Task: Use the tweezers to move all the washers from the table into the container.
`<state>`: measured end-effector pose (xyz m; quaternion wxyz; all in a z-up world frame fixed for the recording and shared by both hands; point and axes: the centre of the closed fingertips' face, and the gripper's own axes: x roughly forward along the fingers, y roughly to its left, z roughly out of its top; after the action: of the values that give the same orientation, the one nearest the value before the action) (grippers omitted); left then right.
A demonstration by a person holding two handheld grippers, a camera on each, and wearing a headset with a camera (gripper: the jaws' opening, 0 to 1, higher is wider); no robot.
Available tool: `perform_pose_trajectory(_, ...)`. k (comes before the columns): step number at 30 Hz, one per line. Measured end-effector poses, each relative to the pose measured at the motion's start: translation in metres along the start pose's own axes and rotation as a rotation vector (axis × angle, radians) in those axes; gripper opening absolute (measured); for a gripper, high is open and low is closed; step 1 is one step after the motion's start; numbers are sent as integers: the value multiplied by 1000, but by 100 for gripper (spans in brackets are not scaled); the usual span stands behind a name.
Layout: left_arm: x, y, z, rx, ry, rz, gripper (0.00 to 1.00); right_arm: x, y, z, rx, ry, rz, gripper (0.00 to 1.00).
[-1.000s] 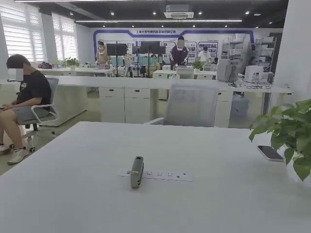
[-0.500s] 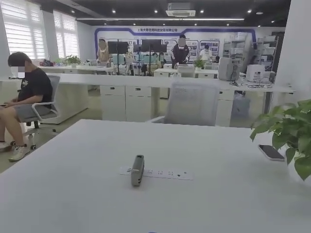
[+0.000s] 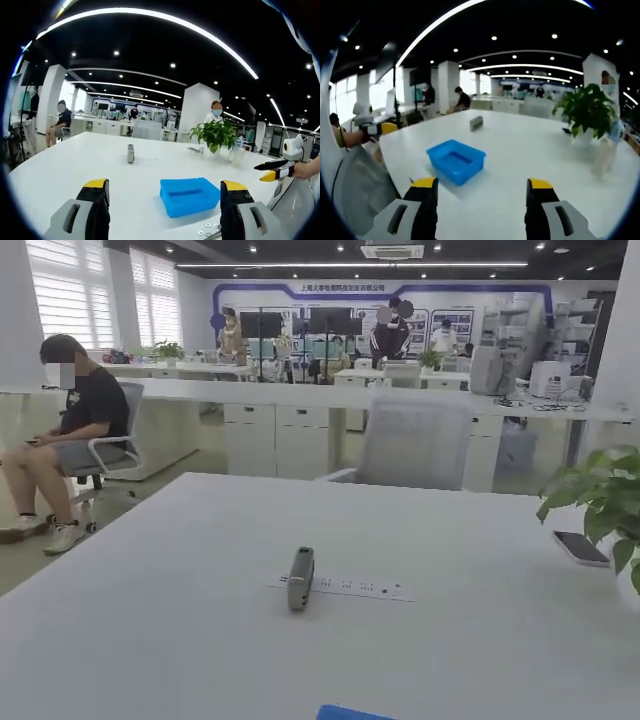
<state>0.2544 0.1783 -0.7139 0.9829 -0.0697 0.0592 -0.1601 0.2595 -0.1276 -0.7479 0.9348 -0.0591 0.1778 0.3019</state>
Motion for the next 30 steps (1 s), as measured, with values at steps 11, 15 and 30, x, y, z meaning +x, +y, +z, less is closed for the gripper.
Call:
perform_pose_trajectory(11,-1,-9,3,-2,-12,-37,93,-7,-6,4,22,-33,-21,71)
perform_pose_trajectory(15,0,-8,0,-9,9,-37,93,-7,-10,0,32,-3,-38,75)
perform_pose_trajectory(30,-10,-38,-77,66,443,-283,58,0,37,-14,-160,170,173,42)
